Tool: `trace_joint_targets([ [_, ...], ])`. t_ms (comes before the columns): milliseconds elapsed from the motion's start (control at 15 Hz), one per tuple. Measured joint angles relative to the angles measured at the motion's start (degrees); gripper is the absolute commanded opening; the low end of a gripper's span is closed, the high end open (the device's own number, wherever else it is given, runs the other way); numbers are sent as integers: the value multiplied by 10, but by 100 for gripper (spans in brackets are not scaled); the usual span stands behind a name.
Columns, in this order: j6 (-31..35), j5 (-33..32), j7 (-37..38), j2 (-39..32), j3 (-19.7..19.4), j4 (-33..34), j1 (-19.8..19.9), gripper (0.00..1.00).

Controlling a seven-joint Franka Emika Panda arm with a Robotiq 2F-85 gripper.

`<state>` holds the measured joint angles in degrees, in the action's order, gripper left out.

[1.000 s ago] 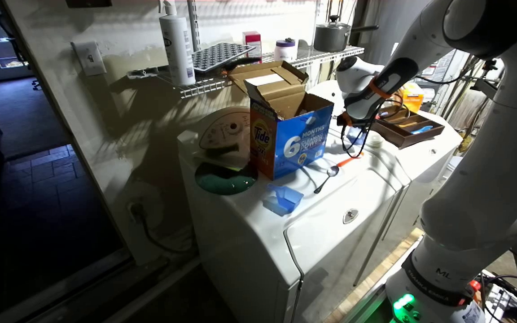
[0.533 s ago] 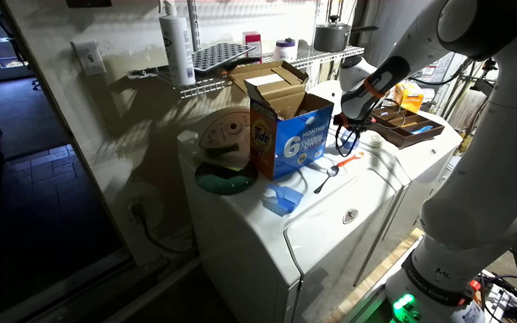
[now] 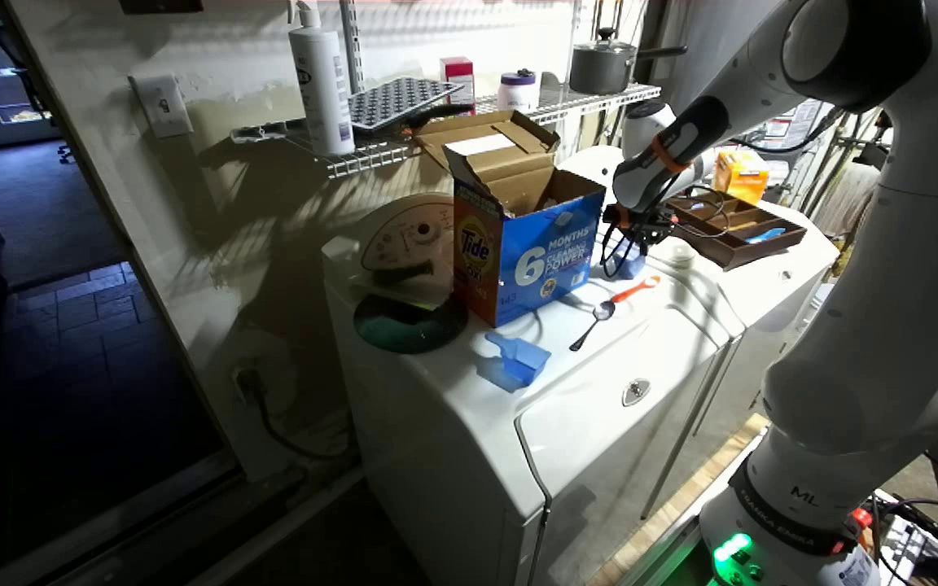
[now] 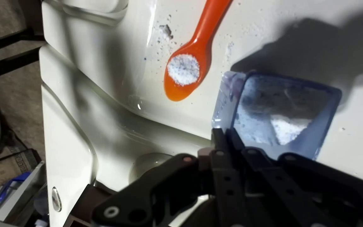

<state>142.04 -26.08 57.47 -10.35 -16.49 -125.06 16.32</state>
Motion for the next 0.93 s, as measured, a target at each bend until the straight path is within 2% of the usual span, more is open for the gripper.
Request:
trace_joint_targets([
  [267, 0, 26, -18, -12, -3, 9, -1, 58],
  [667, 0, 18, -13, -10, -29, 27, -17, 100],
  [933, -16, 18, -11, 9, -35, 24, -24, 100],
])
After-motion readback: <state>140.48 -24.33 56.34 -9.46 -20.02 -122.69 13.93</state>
